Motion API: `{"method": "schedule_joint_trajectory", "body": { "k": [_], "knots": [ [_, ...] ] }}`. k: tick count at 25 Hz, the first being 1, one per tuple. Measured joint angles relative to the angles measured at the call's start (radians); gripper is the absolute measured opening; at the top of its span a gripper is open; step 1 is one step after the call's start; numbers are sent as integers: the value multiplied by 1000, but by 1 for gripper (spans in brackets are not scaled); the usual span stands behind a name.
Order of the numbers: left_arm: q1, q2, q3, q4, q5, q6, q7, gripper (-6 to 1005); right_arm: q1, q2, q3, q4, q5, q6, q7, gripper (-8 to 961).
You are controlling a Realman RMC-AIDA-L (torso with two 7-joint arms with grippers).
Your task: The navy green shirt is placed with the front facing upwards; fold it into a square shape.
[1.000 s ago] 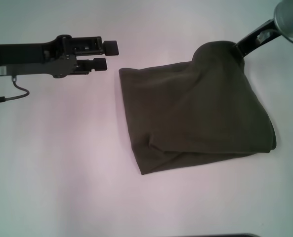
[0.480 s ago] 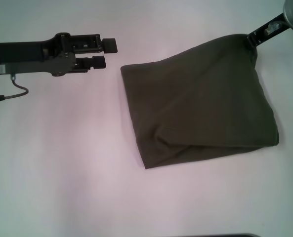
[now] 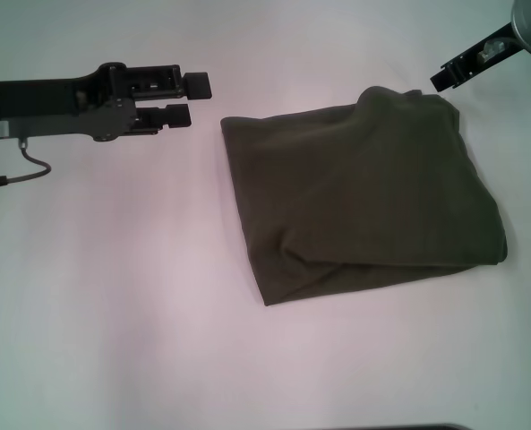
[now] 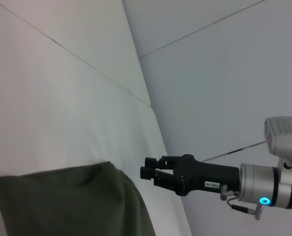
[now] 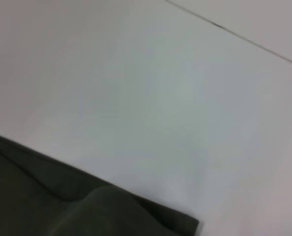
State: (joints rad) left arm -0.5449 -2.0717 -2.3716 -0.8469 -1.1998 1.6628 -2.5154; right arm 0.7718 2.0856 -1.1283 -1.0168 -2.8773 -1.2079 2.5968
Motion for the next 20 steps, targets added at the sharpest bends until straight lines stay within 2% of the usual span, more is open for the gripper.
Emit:
{"method": "schedule_joint_trajectory", "body": {
  "k": [7,10,11,13,16,18,20],
  "knots": [
    [-4,-1,1,0,0,2,-1,698,-9,-10,16,-24,-51,27,49,474],
    [-6,0,3,0,0,3,-2,697,-12,-14,88,-52,-35,7,42,595],
    [-6,0,3,0,0,3,-3,696,-12,-16,117,-61,-20,-6,35,594],
    [-7,0,4,0,0,3,-3,696,-13,-29,193,-70,55,-62,-9,593],
    [-7,2,2,0,0,4,-2,695,-27,-69,338,-58,278,-197,-127,591],
    [-7,6,0,0,0,8,0,694,-60,-94,425,-49,453,-305,-198,590],
    [-7,10,-1,-3,0,13,1,693,-108,-105,479,-46,608,-397,-251,640]
  ]
}}
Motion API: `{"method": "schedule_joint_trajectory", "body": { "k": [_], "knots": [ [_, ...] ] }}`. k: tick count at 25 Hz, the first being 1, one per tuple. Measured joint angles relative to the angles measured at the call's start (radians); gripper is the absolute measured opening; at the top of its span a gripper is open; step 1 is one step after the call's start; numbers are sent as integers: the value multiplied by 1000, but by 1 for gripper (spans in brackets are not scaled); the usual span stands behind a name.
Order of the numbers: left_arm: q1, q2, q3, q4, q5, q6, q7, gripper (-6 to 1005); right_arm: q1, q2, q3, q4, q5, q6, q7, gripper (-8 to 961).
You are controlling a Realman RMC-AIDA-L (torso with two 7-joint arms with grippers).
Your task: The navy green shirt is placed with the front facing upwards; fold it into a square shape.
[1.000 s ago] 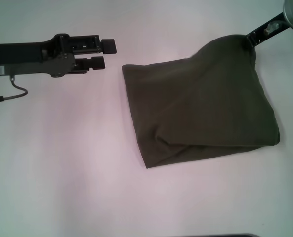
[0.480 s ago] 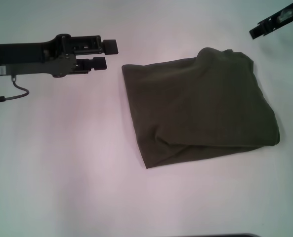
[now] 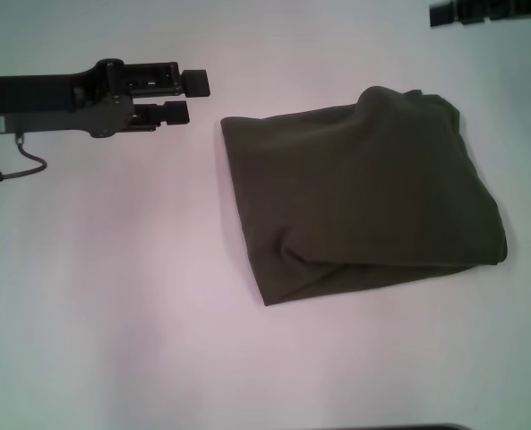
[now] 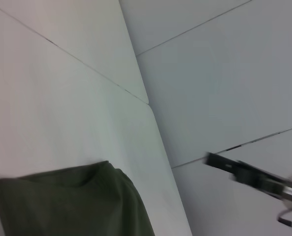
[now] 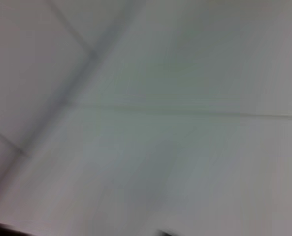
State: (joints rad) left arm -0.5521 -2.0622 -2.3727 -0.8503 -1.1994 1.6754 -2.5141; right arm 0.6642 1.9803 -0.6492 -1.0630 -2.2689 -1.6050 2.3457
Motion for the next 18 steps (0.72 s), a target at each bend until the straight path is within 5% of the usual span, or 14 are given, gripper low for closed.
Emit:
{"method": "schedule_joint_trajectory", "body": {
  "k": [4,8,12,18],
  "knots": [
    [1,8,0,-4,0,2,0,692,-118,2,31,-6,279,-156,-108,736],
    [1,11,0,-5,1,-10,0,691,-222,24,34,-6,376,-261,-285,827],
    [4,11,-1,-4,7,-34,0,690,-290,40,32,5,318,-279,-411,842],
    [14,7,6,0,15,-76,-5,688,-332,34,48,13,131,-268,-430,839]
  ]
}}
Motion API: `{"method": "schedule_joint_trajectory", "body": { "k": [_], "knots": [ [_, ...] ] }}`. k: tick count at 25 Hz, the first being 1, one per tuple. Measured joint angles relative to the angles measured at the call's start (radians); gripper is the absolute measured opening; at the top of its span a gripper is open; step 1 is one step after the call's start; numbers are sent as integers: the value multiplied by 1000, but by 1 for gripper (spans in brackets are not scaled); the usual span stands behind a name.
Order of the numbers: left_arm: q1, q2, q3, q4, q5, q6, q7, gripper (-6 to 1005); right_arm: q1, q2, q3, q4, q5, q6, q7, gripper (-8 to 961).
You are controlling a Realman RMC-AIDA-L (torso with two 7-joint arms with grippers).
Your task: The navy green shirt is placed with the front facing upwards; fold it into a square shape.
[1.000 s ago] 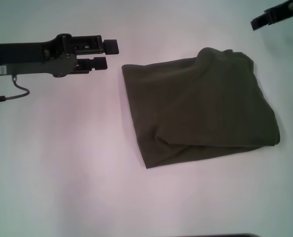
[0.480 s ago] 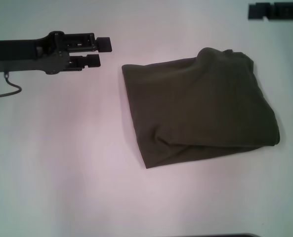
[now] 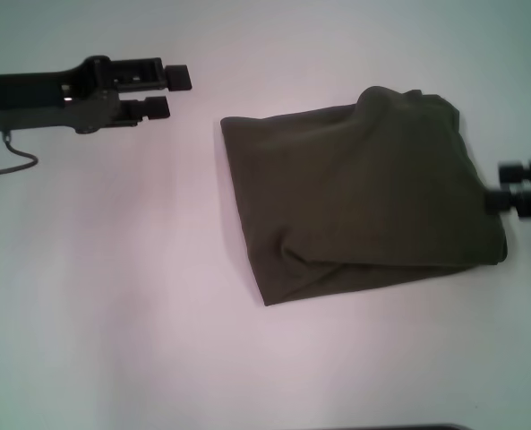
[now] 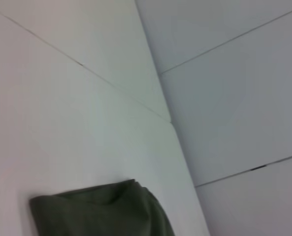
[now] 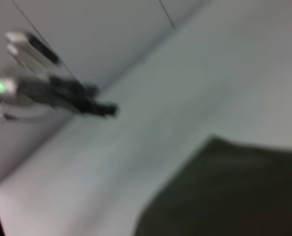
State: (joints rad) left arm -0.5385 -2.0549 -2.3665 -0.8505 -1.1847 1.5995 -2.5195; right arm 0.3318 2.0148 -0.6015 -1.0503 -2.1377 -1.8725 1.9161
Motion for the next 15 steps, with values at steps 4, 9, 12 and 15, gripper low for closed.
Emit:
{"method": "schedule_joint_trajectory", "body": {
  "k": [4,9,12,15],
  "knots": [
    [-16,-13,14,-3,47,-37,-4,686,-5,-1,40,0,-135,17,0,839],
    [-73,-26,73,2,143,-119,-42,685,-4,-1,81,1,-195,35,0,838],
    [-114,-38,123,8,189,-173,-75,684,1,-3,84,3,-196,32,0,838],
    [-149,-58,145,26,201,-235,-86,683,6,-3,81,12,-197,37,0,838]
  ]
}}
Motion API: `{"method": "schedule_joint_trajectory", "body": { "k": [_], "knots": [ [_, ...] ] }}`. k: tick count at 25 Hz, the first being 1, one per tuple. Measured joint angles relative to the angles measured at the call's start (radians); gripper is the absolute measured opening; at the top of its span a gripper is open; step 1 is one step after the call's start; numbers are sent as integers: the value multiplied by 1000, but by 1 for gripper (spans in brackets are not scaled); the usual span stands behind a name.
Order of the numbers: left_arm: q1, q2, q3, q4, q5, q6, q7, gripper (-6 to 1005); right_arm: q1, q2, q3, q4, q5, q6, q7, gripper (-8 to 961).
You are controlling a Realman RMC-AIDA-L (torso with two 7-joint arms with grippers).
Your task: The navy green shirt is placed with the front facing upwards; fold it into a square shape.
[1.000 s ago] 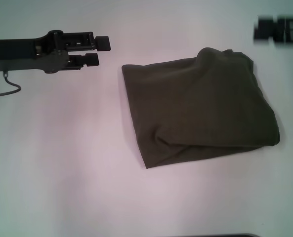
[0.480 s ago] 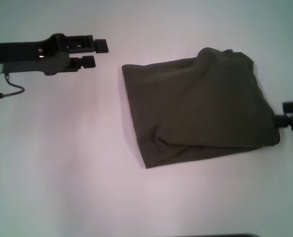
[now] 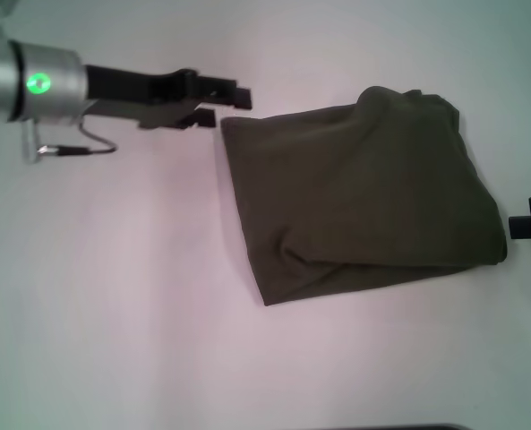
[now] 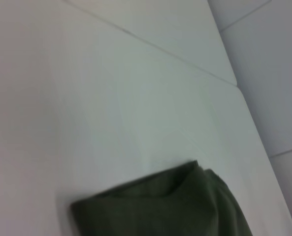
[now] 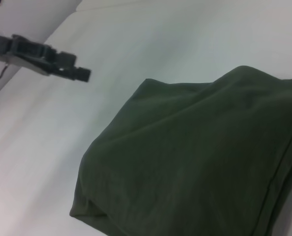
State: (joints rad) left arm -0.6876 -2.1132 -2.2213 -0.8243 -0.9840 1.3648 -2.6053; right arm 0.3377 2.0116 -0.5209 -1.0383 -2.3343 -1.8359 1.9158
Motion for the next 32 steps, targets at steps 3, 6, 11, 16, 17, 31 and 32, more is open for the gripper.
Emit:
{"method": "schedule_joint_trajectory", "body": {
  "k": [3,6,11,16,17,31,32],
  "knots": [
    [-31,-9,30,37,5,-77,-20,682,6,-2,3,21,0,3,-1,838],
    [-61,-12,85,89,37,-169,-63,681,10,-3,3,34,0,4,-3,837],
    [-84,-33,115,127,65,-270,-78,679,17,-4,4,51,0,9,-10,837],
    [-107,-38,144,169,107,-344,-102,677,20,-4,4,52,-1,10,-11,838],
    [-110,-38,144,176,109,-350,-102,677,20,-4,4,52,0,10,-11,838],
    [-143,-48,159,215,143,-383,-106,672,25,-7,5,78,2,10,-12,838],
    [-145,-49,160,216,143,-383,-106,672,26,-7,6,79,1,9,-12,838]
  ]
}}
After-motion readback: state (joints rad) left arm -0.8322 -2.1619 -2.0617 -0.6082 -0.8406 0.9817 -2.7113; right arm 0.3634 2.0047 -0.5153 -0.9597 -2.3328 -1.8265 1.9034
